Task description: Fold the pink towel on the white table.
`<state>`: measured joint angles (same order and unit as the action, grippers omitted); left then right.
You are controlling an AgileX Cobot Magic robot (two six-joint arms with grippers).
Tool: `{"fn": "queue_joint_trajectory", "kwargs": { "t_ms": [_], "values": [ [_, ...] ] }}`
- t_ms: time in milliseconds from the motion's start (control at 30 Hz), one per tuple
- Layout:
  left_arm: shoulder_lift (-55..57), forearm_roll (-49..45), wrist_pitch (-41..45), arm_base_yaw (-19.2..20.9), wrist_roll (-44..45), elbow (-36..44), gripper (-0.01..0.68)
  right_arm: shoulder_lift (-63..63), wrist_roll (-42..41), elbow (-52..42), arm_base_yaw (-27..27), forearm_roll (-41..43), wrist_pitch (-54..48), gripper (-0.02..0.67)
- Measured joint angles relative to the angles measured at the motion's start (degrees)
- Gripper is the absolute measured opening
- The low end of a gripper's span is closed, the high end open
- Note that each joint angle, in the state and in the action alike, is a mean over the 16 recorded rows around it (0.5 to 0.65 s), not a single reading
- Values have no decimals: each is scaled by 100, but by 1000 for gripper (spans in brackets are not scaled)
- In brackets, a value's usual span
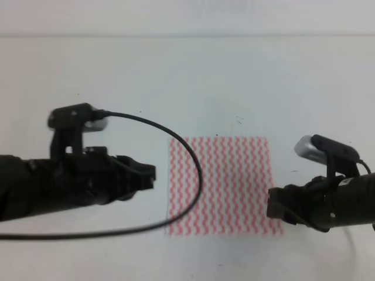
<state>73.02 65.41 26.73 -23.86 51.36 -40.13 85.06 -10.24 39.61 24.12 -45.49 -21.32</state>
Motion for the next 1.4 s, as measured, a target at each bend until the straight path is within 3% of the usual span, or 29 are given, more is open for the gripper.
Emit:
{"fn": "queue_joint_trajectory", "kwargs": {
  "t_ms": [300,1100,1400],
  "values": [
    [6,-18,-8,-311,101,-4,-6,373,1,-1,0,-71,-156,278],
    [-28,-285,127,-332,100,6,-4,984,2,75,2,-192,-101,273],
    [-34,-289,150,-332,103,7,-4,1073,-6,86,-2,-270,-62,210]
  ]
}}
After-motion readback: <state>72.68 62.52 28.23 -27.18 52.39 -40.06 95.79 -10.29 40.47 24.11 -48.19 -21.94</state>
